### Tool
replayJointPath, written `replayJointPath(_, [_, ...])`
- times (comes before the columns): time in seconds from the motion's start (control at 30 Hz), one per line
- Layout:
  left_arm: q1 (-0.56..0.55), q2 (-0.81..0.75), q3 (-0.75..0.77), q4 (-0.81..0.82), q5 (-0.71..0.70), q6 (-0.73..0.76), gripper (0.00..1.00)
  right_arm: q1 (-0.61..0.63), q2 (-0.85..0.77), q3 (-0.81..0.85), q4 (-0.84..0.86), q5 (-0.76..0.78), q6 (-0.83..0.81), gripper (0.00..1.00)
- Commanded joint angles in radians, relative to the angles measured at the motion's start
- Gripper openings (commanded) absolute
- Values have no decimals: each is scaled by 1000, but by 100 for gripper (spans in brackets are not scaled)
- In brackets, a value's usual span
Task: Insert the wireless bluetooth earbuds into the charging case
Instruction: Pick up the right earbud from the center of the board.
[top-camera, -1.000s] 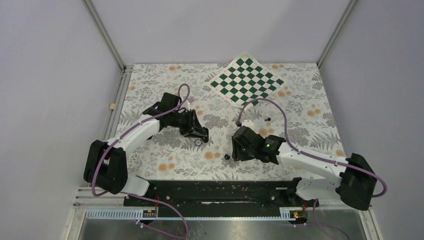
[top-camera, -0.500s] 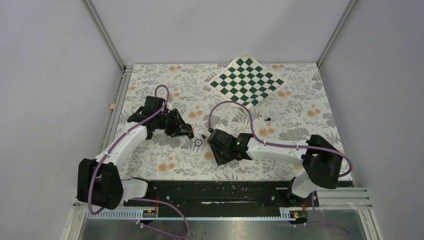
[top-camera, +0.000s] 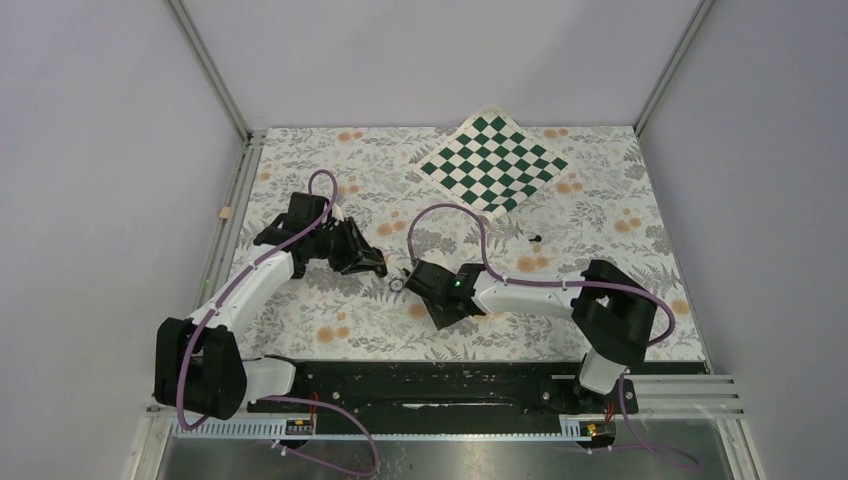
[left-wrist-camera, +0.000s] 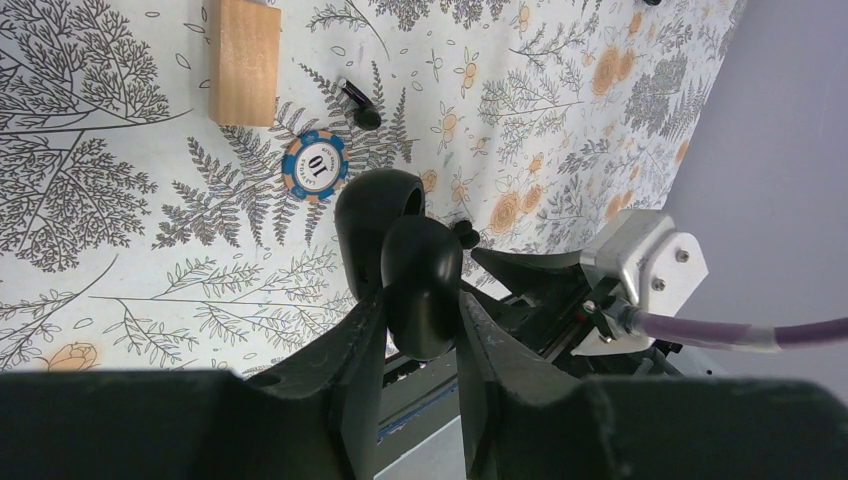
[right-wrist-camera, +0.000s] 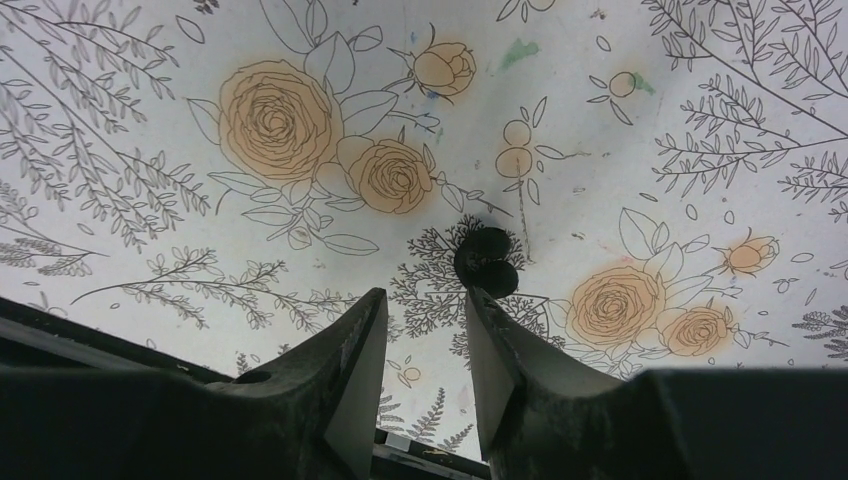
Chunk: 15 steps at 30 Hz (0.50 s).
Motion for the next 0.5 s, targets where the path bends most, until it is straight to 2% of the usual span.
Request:
replayJointPath(0.0, [5, 5, 1, 35, 16, 0, 0, 3, 29, 34, -33, 62, -17, 42])
replayJointPath(0.47, [5, 11, 5, 40, 27, 4, 0, 3, 79, 40, -12, 56, -24, 35])
